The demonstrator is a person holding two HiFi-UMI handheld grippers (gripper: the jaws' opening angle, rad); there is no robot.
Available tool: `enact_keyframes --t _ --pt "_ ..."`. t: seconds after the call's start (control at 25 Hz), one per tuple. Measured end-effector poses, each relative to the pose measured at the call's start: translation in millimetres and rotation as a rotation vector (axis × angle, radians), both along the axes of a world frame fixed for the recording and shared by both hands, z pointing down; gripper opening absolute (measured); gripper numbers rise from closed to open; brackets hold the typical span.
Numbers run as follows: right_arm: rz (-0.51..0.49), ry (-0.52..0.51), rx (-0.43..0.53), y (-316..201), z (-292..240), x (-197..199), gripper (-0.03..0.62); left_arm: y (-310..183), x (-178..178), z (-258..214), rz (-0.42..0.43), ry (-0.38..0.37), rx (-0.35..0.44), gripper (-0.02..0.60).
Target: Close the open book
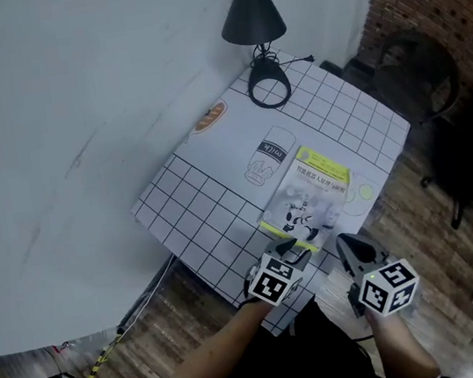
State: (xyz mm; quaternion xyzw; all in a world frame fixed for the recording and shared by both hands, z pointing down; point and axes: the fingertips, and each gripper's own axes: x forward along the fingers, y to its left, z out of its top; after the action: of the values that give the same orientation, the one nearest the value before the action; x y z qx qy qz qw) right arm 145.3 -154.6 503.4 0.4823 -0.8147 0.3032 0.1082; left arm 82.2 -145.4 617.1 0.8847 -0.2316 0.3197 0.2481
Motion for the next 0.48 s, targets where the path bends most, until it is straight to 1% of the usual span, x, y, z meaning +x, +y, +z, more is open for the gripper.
enact_keyframes --t 0.12,0.24,0.32,0.4,0.48 --pt "0.003 -0.002 -0.015 -1.0 5.3 2.8 0.005 -0.8 2.2 6.4 -0.008 0.0 -0.021 0.155" --pt "0.014 -0.009 -0.029 -3.0 11.1 6.8 0.004 -5.3 3.6 7.6 -0.021 0.025 -0.042 0.155" --pt "0.018 -0.013 -0.033 -3.3 12.6 8.2 0.003 -3.8 5.8 4.1 -0.012 0.059 -0.062 0.155" --pt "0.019 -0.019 -0.032 -3.7 11.1 8.9 0.005 -0.2 7.9 -5.6 0.002 0.112 -0.077 0.155" --pt "0.017 -0.025 -0.024 -5.8 7.3 8.5 0.005 0.5 7.8 -19.7 0.011 0.155 -0.073 0.153"
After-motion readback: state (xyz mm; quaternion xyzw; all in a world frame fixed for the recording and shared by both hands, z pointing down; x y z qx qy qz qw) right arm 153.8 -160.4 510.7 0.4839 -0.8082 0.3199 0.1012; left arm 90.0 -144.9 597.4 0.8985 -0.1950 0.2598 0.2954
